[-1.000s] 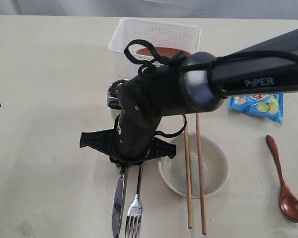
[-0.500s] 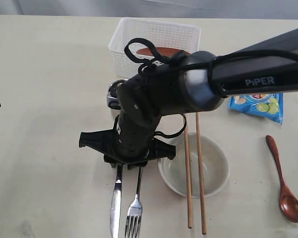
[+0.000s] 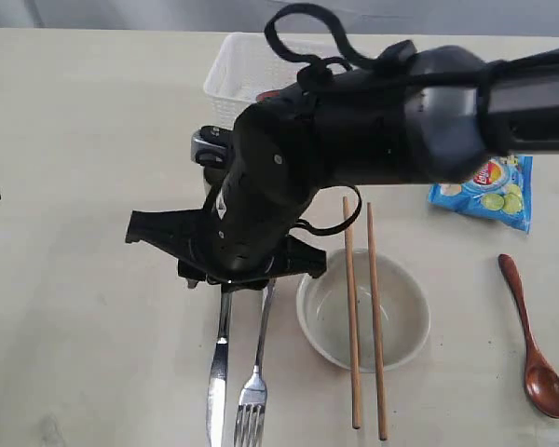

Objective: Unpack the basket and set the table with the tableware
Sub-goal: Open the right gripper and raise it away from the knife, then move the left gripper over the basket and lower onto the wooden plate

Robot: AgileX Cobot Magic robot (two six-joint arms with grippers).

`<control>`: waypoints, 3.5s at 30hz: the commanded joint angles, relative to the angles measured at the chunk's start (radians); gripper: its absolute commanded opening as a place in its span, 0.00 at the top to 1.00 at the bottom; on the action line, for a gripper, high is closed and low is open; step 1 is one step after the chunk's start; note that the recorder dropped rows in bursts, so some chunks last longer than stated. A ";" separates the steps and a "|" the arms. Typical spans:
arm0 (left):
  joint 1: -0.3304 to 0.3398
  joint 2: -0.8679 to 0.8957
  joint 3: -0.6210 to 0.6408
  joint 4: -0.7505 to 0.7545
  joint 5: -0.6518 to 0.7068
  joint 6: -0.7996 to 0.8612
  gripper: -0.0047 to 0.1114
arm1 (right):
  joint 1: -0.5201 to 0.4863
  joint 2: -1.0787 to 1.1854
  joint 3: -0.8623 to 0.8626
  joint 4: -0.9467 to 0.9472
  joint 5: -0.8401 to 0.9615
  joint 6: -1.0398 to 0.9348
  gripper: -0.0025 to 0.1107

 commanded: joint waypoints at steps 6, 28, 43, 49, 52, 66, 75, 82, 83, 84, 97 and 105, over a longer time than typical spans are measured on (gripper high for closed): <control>0.001 -0.004 -0.006 0.003 -0.007 0.026 0.96 | -0.004 -0.333 0.000 -0.083 0.228 -0.284 0.98; 0.001 0.080 -0.016 0.003 -0.016 0.074 0.96 | -0.835 -0.131 -0.355 0.215 0.373 -0.993 0.98; 0.148 1.284 -0.991 0.521 0.353 -0.286 0.83 | -0.804 -0.220 -0.219 0.097 0.246 -1.097 0.98; 0.225 1.782 -1.661 0.519 0.750 -0.422 0.54 | -0.804 -0.503 0.119 0.095 0.011 -1.090 0.98; 0.225 1.981 -1.974 0.656 0.927 -0.515 0.54 | -0.804 -0.589 0.194 0.097 -0.003 -1.088 0.98; 0.198 2.229 -2.242 0.718 0.975 -0.666 0.41 | -0.804 -0.600 0.210 0.098 0.012 -1.085 0.98; 0.185 2.268 -2.242 0.732 0.975 -0.666 0.41 | -0.804 -0.600 0.210 0.098 0.012 -1.085 0.98; 0.185 2.279 -2.242 0.768 0.975 -0.672 0.41 | -0.804 -0.600 0.210 0.098 0.012 -1.085 0.98; 0.185 2.284 -2.242 0.766 0.975 -0.674 0.41 | -0.804 -0.600 0.210 0.098 0.012 -1.085 0.98; 0.182 2.286 -2.242 0.764 0.975 -0.677 0.41 | -0.804 -0.600 0.210 0.098 0.012 -1.085 0.98; 0.157 2.332 -2.238 0.750 0.975 -0.695 0.41 | -0.804 -0.600 0.210 0.098 0.012 -1.085 0.98; 0.160 2.316 -2.238 0.752 0.975 -0.697 0.41 | -0.804 -0.600 0.210 0.098 0.006 -1.085 0.98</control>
